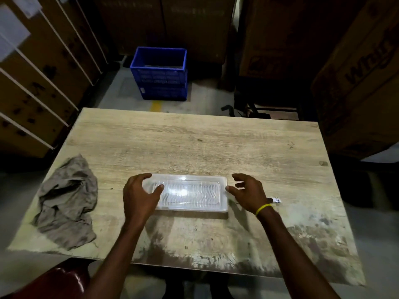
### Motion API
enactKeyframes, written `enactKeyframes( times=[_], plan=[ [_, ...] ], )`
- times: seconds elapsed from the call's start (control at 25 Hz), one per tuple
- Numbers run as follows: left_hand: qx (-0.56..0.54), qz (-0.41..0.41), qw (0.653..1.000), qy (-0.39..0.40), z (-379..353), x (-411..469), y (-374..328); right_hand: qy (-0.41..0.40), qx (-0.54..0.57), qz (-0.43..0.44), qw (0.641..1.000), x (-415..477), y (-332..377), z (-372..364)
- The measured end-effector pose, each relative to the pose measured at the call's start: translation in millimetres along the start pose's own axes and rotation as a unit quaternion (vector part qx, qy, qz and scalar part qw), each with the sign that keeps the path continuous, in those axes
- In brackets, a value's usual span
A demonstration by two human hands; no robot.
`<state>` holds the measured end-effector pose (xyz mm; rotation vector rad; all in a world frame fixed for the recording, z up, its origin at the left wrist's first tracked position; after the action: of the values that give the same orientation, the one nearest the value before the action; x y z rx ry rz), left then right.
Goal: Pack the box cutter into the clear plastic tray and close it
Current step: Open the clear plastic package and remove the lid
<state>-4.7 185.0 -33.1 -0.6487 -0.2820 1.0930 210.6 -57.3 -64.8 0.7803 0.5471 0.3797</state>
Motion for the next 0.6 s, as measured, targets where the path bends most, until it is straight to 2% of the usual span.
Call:
enactKeyframes(
  times=[0.16,0.24,0.4,0.6],
  plan=[
    [0.108,0.088,0.98,0.145,-15.5,45.2,27.0,0.011,-0.029,-0.071,0.997,21.0,27.1,-16.9],
    [0.113,0.081,0.973,0.184,-21.4,55.1,35.5,0.019,-0.032,-0.113,0.993,28.8,30.2,-18.8],
    [0.079,0.056,0.98,0.172,-22.7,62.1,39.7,0.008,-0.023,-0.173,0.985,35.6,34.3,-18.5],
    [0.057,0.062,0.981,0.172,-21.4,65.1,39.4,-0.012,-0.03,-0.193,0.981,35.2,37.9,-20.0]
  ],
)
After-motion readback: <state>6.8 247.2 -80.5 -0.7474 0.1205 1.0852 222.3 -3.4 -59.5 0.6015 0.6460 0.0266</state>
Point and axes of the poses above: each hand's wrist, its own x-axis towards the middle knuckle, its own z-axis out of the back of the hand, y = z × x, the point moved 3 cm from there along x, towards the middle knuckle, and after that the axes turned 4 degrees about x, right-handed, at the moved point
